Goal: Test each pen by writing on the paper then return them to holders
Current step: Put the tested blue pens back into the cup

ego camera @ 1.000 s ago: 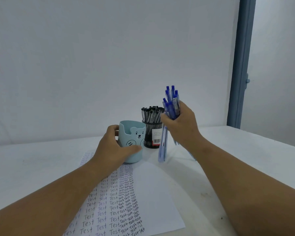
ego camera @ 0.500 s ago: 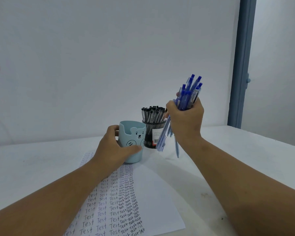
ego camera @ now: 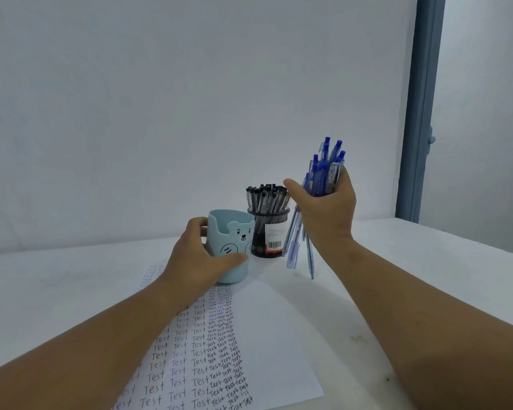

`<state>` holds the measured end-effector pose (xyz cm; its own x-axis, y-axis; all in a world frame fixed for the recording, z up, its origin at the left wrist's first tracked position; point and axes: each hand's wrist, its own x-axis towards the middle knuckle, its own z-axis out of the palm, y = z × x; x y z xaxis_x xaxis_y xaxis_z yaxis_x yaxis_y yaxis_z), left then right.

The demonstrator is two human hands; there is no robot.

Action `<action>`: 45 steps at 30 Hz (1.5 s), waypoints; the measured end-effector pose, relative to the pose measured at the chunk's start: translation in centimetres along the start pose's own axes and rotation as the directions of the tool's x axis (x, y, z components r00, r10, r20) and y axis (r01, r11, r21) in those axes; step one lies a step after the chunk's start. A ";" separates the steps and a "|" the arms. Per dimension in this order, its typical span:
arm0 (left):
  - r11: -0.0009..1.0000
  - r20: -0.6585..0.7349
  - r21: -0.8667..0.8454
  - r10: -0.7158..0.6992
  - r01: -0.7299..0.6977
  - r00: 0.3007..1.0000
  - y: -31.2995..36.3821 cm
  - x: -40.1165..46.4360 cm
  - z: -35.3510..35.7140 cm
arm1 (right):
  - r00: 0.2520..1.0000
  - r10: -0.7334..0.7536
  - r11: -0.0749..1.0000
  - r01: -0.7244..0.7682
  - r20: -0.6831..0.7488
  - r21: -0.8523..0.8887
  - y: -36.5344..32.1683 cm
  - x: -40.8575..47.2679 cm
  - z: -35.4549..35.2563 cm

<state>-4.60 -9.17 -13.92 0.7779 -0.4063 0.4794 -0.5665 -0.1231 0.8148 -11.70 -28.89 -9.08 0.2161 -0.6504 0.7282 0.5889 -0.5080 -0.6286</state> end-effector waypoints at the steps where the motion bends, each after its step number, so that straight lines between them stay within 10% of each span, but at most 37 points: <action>1: 1.000 0.000 -0.002 -0.001 0.001 1.000 0.0 0.0 0.0 | 1.000 0.002 1.000 -0.002 0.006 -0.004 0.1 0.1 -0.1; 11: 1.000 -0.011 0.006 0.001 -0.001 1.000 -0.1 0.0 0.1 | 0.938 0.108 0.974 -0.032 0.329 -0.226 2.5 -1.0 -0.1; 23: 1.000 -0.002 0.003 0.004 -0.004 1.000 0.0 0.1 0.0 | 0.945 0.207 0.977 -0.213 0.253 -0.006 1.7 -1.0 0.1; 45: 1.000 0.000 -0.005 0.015 -0.015 1.000 -0.1 0.0 0.1 | 0.716 0.515 0.857 -0.437 0.471 -0.273 2.9 -2.8 -0.7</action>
<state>-4.57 -9.26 -13.98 0.7695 -0.4078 0.4915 -0.5766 -0.1126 0.8093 -11.16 -28.93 -13.12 0.8249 -0.4615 0.3265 0.1979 -0.3053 -0.9315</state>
